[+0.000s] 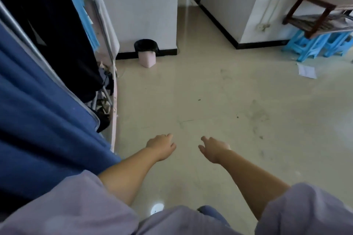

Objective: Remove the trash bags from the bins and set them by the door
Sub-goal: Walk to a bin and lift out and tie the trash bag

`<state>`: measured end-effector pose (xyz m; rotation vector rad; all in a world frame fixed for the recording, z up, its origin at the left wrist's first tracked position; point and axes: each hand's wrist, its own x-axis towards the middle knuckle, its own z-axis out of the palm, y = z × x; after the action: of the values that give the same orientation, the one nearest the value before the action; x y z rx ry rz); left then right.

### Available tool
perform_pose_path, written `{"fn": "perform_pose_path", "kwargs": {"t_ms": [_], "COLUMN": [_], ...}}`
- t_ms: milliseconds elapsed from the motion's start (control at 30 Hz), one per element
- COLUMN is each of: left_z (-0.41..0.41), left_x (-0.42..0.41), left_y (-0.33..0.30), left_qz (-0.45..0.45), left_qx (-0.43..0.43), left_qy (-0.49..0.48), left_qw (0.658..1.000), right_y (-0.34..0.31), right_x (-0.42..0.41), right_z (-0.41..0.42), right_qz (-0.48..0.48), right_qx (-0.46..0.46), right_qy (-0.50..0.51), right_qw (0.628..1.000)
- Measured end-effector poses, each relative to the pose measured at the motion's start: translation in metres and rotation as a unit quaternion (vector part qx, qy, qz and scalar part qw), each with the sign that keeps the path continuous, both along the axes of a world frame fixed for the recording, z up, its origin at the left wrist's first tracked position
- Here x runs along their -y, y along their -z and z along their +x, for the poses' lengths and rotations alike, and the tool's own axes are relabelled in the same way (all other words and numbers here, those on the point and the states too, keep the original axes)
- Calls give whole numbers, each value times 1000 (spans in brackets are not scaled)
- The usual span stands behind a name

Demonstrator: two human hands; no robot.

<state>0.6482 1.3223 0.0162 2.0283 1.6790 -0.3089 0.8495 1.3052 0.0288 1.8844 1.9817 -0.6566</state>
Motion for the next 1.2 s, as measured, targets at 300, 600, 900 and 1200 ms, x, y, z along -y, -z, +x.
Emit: {"fn": "perform_pose_path", "kwargs": {"t_ms": [300,600,900,1200], "left_z": [13,48,-2,-71], "left_x": [-219,-432,-629,-848], "left_y": [10,-2,19,0], "left_qz": [1,3,-3,2], "left_qx": [-1,24,1,0], "left_qy": [-27,-87,-145,-140], "left_qw": [1000,996,989,990], "right_y": [10,-2,21,4], "right_x": [-234,-482,-690,-901], "right_z": [22,58,15,-42], "right_qz": [5,2,-6,1], "right_qx": [14,40,34,20], "right_qy": [-38,-91,-122,-89], "right_qw": [999,995,992,996]}}
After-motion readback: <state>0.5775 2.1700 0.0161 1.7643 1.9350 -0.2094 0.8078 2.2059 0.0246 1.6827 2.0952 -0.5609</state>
